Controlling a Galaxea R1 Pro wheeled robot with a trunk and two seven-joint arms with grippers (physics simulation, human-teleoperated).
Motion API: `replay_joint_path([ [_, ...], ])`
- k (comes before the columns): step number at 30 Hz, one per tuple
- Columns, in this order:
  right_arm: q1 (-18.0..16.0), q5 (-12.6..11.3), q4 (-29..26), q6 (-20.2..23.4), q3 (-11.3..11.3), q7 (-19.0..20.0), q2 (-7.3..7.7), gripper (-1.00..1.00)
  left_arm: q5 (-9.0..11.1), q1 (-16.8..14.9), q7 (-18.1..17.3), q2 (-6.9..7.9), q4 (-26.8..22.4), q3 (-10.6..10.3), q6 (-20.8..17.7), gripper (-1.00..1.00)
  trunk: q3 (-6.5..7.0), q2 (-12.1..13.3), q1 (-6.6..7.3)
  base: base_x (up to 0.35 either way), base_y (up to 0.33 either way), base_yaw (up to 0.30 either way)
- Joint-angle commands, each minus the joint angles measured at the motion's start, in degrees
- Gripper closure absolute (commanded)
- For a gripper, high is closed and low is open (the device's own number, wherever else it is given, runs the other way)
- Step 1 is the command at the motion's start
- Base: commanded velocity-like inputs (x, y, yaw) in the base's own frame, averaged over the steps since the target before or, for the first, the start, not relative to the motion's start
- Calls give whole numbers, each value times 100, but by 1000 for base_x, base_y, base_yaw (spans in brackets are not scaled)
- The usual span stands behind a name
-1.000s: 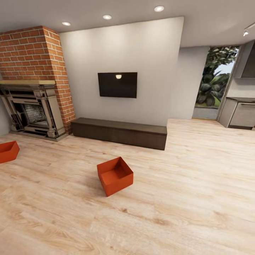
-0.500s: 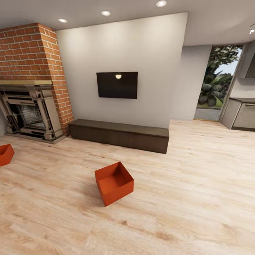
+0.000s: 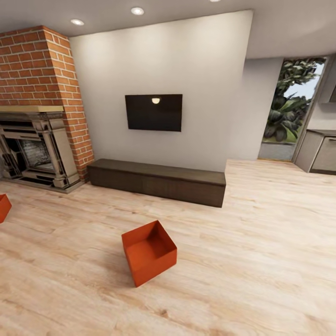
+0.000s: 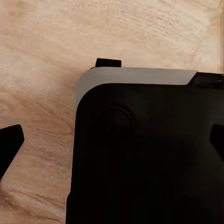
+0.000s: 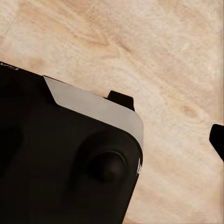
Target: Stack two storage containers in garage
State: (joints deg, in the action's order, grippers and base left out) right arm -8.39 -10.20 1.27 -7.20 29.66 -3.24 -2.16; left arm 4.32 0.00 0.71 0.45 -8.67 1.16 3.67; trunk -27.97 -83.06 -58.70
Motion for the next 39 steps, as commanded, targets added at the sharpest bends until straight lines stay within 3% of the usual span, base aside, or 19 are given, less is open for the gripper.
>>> replay_joint_path([
  [1,-5,-54,14,-31,49,-10,-4,-100,44,0,0,-1,-3,8,10,-100,-5,-2,-3,324,0,0],
  [39,-5,-61,14,-34,49,-11,-4,-100,36,0,0,-1,-7,8,49,-100,-5,-2,-3,324,0,0],
])
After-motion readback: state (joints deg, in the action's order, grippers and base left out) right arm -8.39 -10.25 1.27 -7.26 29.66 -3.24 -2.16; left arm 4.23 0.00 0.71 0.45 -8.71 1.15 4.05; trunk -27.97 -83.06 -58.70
